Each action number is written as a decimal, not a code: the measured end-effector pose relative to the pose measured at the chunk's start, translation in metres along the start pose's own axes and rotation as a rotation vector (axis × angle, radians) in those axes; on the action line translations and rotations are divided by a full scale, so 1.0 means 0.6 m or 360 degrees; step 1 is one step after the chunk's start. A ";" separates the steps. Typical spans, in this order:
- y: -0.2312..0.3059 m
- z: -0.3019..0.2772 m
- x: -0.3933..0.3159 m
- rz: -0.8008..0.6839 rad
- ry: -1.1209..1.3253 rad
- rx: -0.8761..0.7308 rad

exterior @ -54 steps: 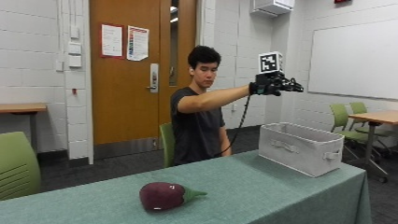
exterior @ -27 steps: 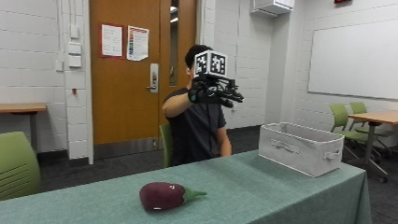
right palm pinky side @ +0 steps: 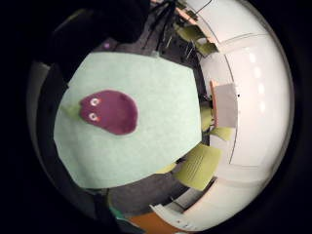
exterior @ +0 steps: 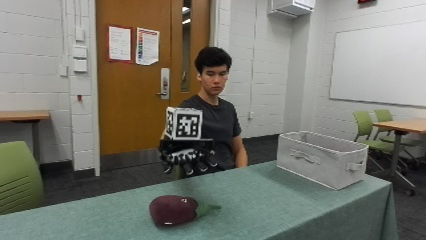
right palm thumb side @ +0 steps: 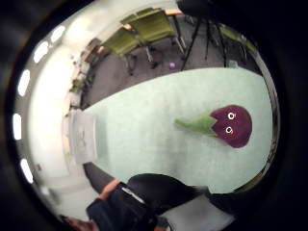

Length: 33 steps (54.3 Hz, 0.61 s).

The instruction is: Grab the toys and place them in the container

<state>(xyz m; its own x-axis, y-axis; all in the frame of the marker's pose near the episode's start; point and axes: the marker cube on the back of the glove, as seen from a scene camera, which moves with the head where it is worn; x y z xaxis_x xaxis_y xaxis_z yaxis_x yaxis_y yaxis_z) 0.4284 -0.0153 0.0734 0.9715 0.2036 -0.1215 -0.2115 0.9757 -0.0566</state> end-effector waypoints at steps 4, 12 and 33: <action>0.000 0.051 0.016 0.0036 -0.0013 -0.0049; 0.007 0.114 0.028 0.0137 -0.0056 -0.0160; 0.010 0.195 0.067 0.0214 0.0033 -0.0324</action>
<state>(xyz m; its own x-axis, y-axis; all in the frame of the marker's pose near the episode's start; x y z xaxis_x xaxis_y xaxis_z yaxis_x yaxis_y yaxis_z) 0.4789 0.0080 0.1843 0.9311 0.3270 -0.1616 -0.3582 0.9030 -0.2371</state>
